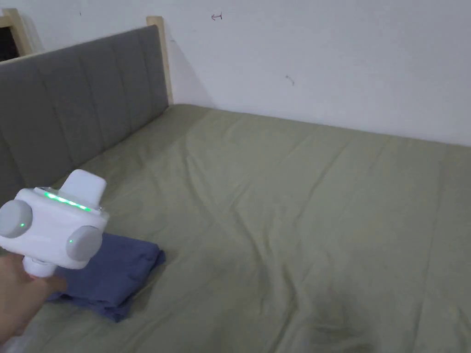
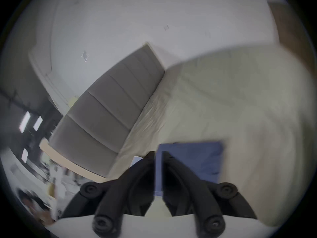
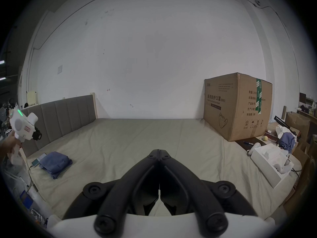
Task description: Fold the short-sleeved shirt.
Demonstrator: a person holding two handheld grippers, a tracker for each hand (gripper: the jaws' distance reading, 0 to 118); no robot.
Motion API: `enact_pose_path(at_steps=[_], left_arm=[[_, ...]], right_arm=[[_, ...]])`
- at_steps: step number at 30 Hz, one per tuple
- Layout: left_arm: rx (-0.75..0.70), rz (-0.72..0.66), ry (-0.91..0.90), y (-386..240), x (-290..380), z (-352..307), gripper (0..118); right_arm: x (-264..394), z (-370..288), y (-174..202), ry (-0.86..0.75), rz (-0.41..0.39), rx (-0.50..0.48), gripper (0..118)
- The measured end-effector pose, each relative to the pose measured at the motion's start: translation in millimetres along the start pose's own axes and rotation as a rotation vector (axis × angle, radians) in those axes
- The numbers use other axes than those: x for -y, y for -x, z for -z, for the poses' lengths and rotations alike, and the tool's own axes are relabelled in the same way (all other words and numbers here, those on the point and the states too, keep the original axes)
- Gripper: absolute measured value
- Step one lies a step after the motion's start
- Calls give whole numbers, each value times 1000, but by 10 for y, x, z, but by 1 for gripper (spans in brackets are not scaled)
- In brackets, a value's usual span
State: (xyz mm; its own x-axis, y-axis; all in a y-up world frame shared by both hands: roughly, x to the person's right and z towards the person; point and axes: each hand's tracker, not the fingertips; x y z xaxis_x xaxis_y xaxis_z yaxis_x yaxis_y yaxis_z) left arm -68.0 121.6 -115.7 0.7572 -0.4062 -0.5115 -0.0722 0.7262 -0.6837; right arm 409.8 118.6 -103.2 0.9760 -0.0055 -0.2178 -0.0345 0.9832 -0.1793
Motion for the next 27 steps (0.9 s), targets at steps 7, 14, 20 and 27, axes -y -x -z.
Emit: enact_pose_path(at_steps=[7,14,20,27], left_arm=[[171,-237,-288,-410,159,-1267,0],[241,-260,-465,-1036,228,-2078,0],[298,-268,-567,-1503,205,-2731,0],[320,-247,-634,-1767,217,-3153,0]], right_arm=[[-168,-218,-311,-48,-15,12,0],[-305,-417,-599,-94,-5,20,0],[-488,-462,-789,-143,-22,21,0],[-594,-623,-991,-191,8,31,0]])
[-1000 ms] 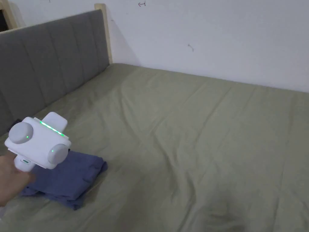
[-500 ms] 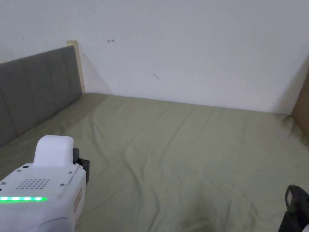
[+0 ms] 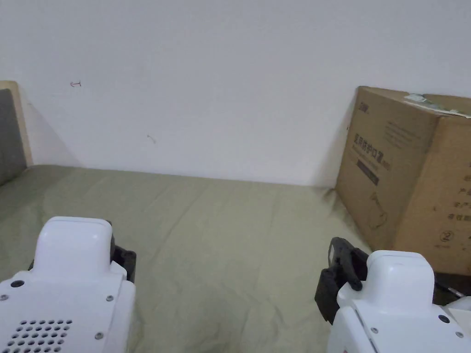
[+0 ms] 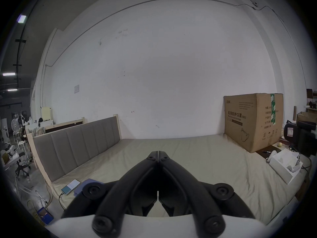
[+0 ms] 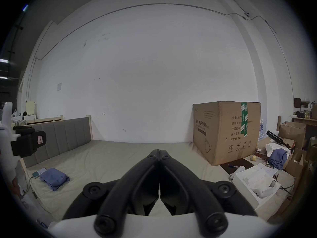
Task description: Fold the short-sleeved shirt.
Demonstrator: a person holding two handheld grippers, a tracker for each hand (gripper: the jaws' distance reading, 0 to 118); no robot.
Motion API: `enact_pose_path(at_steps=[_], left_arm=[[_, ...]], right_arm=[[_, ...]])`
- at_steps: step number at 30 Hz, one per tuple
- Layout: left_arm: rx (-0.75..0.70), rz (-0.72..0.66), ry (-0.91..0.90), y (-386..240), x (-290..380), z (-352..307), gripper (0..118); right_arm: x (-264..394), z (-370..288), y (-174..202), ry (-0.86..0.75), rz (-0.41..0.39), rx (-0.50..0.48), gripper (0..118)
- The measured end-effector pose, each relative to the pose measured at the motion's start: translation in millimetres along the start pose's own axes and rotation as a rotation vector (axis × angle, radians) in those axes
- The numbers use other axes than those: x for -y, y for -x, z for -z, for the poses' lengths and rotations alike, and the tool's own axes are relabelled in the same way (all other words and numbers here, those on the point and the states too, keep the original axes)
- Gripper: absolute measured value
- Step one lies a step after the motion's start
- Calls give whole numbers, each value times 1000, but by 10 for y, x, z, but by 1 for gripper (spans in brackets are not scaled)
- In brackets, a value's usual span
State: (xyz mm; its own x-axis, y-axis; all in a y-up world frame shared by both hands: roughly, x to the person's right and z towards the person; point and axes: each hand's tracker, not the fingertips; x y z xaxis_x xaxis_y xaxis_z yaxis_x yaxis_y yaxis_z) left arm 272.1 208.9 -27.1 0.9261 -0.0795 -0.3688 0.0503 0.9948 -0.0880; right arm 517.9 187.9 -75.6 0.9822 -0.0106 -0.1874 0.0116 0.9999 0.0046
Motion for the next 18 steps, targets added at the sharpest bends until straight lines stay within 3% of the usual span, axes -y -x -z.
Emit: enact_pose_path(at_steps=[5,7,8,10,11,14,15,16,17,18], left_arm=[[41,-49,32,27,-15,-71,0],[52,-53,57,53,-12,-65,9],[70,-56,59,64,0,-71,23],[92,-44,88,58,8,-71,79],[97,-38,94,55,20,-75,96],[111,-36,81,46,52,-145,99],[113,-40,82,49,36,-160,99],[119,-50,85,61,19,-172,99],[129,-63,84,80,8,-183,99],[140,-78,82,95,-14,-195,99]], right_arm=[[6,-128,-105,-16,15,12,0],[-3,-172,-133,-26,34,16,7],[-8,-183,-135,-31,38,20,15],[-27,-205,-147,-33,37,23,47],[-35,-210,-141,-35,35,22,62],[-39,-241,-130,-43,30,25,79],[-48,-249,-121,-48,30,29,99],[-51,-258,-119,-56,33,28,111],[-61,-287,-116,-69,39,21,118],[-57,-317,-122,-90,39,20,118]])
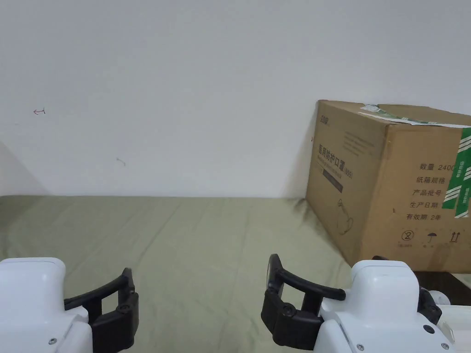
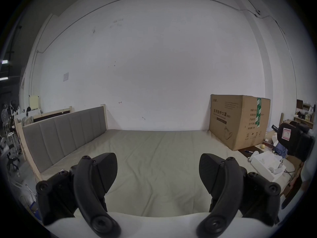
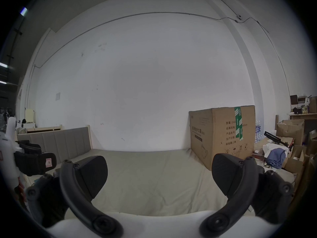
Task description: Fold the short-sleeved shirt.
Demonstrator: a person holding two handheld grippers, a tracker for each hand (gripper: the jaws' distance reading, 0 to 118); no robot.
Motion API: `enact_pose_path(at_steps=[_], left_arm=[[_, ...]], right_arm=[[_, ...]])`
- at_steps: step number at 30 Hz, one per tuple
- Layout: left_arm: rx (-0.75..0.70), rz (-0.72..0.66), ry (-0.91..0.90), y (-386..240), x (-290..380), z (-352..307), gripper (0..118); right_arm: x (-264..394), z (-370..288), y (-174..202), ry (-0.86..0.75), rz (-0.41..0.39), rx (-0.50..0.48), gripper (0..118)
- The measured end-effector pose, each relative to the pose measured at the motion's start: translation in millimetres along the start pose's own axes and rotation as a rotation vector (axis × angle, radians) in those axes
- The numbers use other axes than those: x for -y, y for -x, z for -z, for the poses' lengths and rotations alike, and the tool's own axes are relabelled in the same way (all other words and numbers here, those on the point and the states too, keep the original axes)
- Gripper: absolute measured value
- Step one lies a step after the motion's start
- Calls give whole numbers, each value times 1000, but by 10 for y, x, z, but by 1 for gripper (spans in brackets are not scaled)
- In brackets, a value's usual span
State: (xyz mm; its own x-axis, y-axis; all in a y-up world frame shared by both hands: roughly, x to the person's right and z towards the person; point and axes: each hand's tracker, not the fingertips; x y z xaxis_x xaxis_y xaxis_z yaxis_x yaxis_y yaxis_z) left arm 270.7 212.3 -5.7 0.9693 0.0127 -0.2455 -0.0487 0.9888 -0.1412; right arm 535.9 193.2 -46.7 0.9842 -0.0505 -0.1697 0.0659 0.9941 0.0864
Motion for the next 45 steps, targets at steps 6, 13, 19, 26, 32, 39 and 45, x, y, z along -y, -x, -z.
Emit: enact_pose_path(at_steps=[6,13,19,26,32,39,45], left_arm=[[48,-16,-10,45,-103,-98,99],[18,76,-20,-38,-65,-69,99],[40,29,-8,-45,-64,-75,99],[15,89,5,-33,-57,-102,99],[25,95,-6,-21,-116,-144,99],[15,146,-22,-79,-100,-133,99],[31,153,-15,-92,-136,-114,99]], right_arm=[[-108,-29,53,6,-5,-38,118],[-236,-14,-23,57,126,-91,118],[-159,128,30,259,140,5,118],[-234,50,-79,255,129,-41,118],[-249,-44,-25,213,11,27,118],[-341,-106,233,289,-117,236,118],[-339,-231,200,122,-147,140,118]])
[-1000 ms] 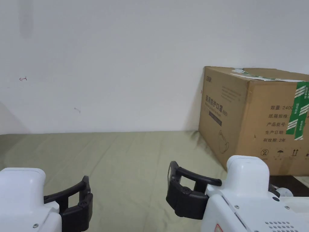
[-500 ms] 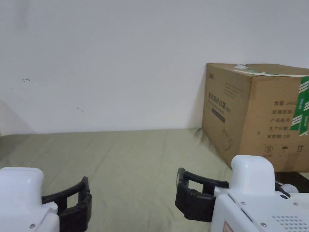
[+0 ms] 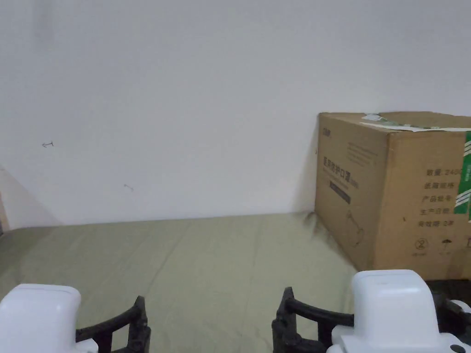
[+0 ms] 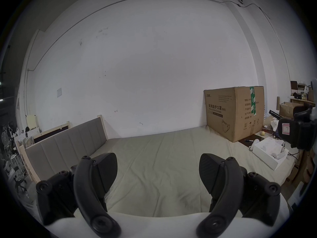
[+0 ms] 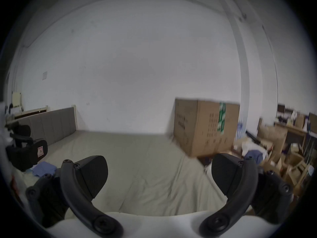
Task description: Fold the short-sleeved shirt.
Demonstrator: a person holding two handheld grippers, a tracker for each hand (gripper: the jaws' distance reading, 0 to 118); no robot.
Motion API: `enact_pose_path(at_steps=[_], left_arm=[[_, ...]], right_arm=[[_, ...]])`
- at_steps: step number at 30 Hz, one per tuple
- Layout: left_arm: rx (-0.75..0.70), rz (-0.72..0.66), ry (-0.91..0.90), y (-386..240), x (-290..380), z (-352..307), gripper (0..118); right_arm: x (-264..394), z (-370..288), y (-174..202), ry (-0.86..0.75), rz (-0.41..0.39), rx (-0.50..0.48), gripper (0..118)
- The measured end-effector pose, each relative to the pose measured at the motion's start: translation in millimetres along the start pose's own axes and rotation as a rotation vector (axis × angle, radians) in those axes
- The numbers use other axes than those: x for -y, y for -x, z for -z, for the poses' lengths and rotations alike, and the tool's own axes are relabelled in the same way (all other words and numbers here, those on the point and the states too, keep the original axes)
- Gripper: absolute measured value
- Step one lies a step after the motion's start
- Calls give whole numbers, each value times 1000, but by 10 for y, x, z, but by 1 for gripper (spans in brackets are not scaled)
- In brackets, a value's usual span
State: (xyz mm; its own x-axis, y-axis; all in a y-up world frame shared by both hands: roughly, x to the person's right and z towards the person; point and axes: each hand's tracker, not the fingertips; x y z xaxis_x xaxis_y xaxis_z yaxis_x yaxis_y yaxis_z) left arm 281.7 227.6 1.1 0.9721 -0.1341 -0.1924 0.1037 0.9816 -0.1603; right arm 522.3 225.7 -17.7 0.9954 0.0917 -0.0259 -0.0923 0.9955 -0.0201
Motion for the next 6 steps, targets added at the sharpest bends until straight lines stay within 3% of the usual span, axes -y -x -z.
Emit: enact_pose_path(at_steps=[1,3,5,6], left_arm=[[-3,-5,-6,2,-8,-8,99],[-3,-17,-10,15,-18,-11,99],[-2,-33,1,30,-36,8,99],[-10,-48,14,29,-58,28,99]], right_arm=[[35,-33,18,-63,-11,18,118],[-35,-32,43,51,-28,66,117],[-77,-74,-57,195,62,-66,117],[-80,-82,-127,208,182,-140,117]])
